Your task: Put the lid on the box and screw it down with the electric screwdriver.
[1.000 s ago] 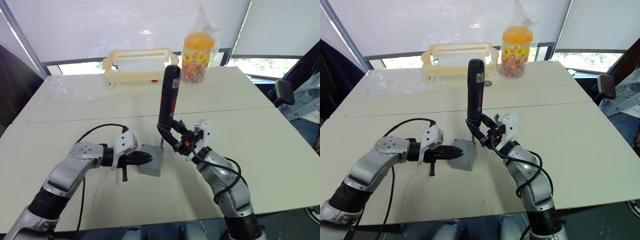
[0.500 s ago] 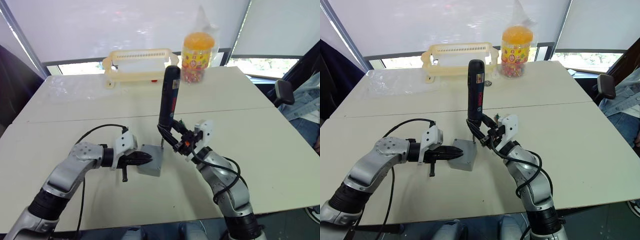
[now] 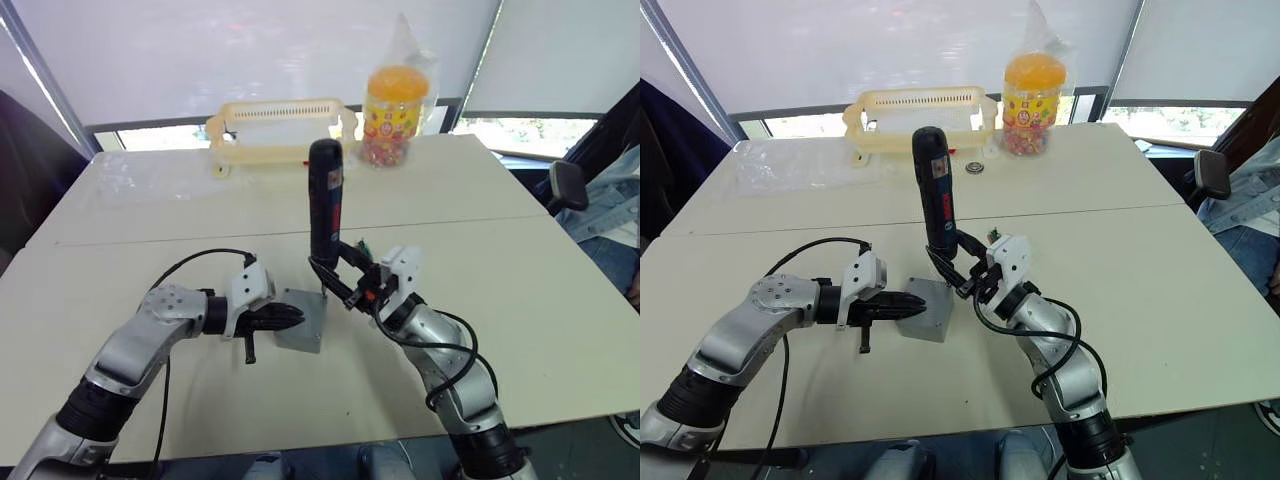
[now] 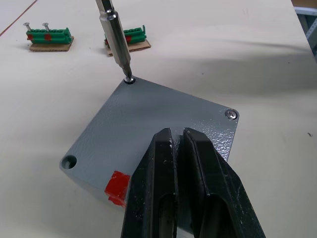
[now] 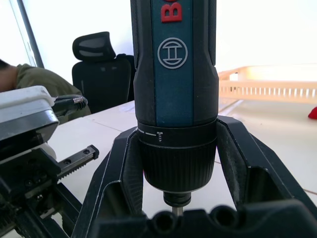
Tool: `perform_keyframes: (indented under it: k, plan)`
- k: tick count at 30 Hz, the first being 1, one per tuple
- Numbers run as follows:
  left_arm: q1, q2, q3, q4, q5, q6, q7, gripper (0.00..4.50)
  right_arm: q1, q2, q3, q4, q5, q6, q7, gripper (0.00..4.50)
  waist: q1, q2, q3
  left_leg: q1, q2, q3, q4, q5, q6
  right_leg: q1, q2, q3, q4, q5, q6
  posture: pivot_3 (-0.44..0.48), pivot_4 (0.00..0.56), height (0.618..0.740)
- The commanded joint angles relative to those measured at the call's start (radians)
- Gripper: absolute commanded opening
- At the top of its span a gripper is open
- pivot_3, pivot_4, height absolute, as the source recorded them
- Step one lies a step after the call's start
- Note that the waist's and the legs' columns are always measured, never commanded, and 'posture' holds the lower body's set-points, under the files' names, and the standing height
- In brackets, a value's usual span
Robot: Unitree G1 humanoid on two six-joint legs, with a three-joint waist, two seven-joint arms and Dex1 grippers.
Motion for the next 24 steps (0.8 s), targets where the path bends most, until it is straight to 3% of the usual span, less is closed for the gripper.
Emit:
perform_keyframes:
  k: [1, 24]
  plan:
    - [0.015, 0.005, 0.001, 0.009, 0.018, 0.01, 0.006, 0.36, 0.02, -0.021, 0.022, 0.031, -0.045, -0.024, 0.013, 1.73, 0.0, -0.001, -0.001, 0.0, 0.0, 0.0, 0.0, 0.0, 0.0, 0.0, 0.0, 0.0, 0.0, 0.0, 0.0, 0.0, 0.15, 0.74]
    - [0.016, 0.0, 0.001, 0.01, 0.025, 0.011, 0.022, 0.36, 0.03, 0.024, 0.051, 0.129, -0.037, -0.045, 0.03, 1.73, -0.002, -0.002, -0.006, 0.002, 0.001, -0.001, 0.0, 0.0, 0.0, 0.002, 0.001, 0.0, 0.0, -0.001, -0.001, 0.0, 0.15, 0.74]
